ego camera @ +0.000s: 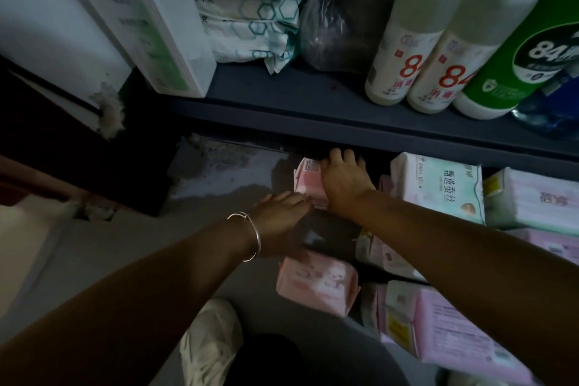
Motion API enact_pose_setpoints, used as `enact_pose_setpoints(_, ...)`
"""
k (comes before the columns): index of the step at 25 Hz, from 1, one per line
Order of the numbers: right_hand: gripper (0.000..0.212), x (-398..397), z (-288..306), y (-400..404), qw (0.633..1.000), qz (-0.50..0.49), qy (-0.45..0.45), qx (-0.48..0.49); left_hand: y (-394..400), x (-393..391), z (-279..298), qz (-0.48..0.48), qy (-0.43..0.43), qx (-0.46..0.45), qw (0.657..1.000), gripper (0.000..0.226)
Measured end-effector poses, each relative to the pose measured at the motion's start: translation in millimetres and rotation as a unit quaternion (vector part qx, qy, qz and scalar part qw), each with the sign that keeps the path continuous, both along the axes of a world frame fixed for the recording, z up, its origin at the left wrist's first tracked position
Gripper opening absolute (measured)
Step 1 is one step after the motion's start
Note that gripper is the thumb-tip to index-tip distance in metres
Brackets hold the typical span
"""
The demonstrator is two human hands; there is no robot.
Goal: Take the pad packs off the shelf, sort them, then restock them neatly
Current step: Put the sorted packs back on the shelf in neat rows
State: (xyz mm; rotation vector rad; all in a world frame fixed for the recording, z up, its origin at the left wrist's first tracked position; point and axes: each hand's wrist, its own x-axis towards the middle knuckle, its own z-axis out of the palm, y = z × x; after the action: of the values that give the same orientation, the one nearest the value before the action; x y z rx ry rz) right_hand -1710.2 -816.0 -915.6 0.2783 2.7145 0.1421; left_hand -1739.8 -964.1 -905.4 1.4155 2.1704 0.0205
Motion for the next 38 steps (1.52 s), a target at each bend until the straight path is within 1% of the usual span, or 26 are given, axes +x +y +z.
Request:
enact_pose_setpoints(2,0.066,5.5,7.5,0.8,1.0,-0.005,0.0,-0.027,-0.5,9.4,-2.5,-0.039,-0.026,-0.04,0.998,0.092)
enact_pose_setpoints(4,0.07,11.2,15.4,3.0,0.999,0.01,0.001,-0.031,-0.5,17.8,-8.4,-0.08,-0.049,-0.094,0.991,0.107)
enact_pose_setpoints(6,0.077,15.4,20.3,4.9,0.999,0.024,-0.009,-0.031,-1.2,27.1,-17.5,-0.116,-0.045,-0.14,0.982,0.117)
enact_pose_setpoints(7,0.08,17.1,22.1,5.5,0.999,0.028,-0.014,-0.035,-1.6,32.0,-22.7,-0.125,-0.032,-0.153,0.98,0.118)
enact_pose_setpoints(9,0.083,19.6,26.0,5.7,0.998,0.031,-0.021,-0.049,-0.4,39.1,-26.7,-0.119,-0.012,-0.147,0.982,0.11)
enact_pose_setpoints(10,0.083,20.4,30.2,5.9,0.998,0.027,-0.024,-0.058,1.2,39.2,-24.3,-0.105,-0.018,-0.136,0.985,0.104)
enact_pose_setpoints(13,0.081,21.5,51.8,8.9,0.995,-0.014,-0.03,-0.099,4.5,23.6,0.5,-0.034,-0.094,-0.131,0.986,0.09)
enact_pose_setpoints(16,0.074,28.7,84.4,12.5,0.99,-0.037,-0.022,-0.131,1.9,-0.2,48.4,0.008,-0.157,-0.164,0.974,0.079)
enact_pose_setpoints(18,0.072,36.3,112.8,12.3,0.992,-0.023,-0.006,-0.127,-0.2,-9.7,88.3,0.034,-0.208,-0.155,0.965,0.069)
enact_pose_setpoints(19,0.073,38.6,128.7,12.8,0.992,-0.02,0.005,-0.124,-0.3,-12.9,108.5,0.045,-0.218,-0.153,0.963,0.065)
enact_pose_setpoints(23,0.065,47.8,210.4,19.6,0.988,-0.042,0.077,-0.126,1.6,-11.6,197.0,0.072,-0.197,-0.121,0.97,0.063)
enact_pose_setpoints(26,0.061,61.9,274.2,25.8,0.974,-0.073,0.143,-0.162,1.4,-3.2,261.9,0.095,-0.185,-0.086,0.974,0.062)
enact_pose_setpoints(29,0.061,78.4,331.3,33.1,0.952,-0.101,0.192,-0.215,1.4,3.9,318.2,0.113,-0.187,-0.036,0.975,0.065)
enact_pose_setpoints(31,0.055,89.5,368.0,41.3,0.935,-0.111,0.226,-0.251,1.8,8.7,353.4,0.113,-0.181,0.002,0.977,0.067)
enact_pose_setpoints(33,0.05,97.8,401.0,51.5,0.909,-0.121,0.271,-0.293,4.6,11.8,385.3,0.108,-0.177,0.036,0.978,0.07)
enact_pose_setpoints(34,0.052,101.4,415.3,56.6,0.894,-0.128,0.296,-0.312,6.3,12.9,399.6,0.108,-0.181,0.05,0.976,0.069)
enact_pose_setpoints(36,0.058,104.7,440.5,67.8,0.866,-0.138,0.334,-0.345,11.1,13.2,425.5,0.105,-0.182,0.073,0.975,0.062)
enact_pose_setpoints(38,0.057,105.2,459.0,79.1,0.842,-0.136,0.362,-0.377,17.2,11.9,446.0,0.096,-0.176,0.093,0.975,0.06)
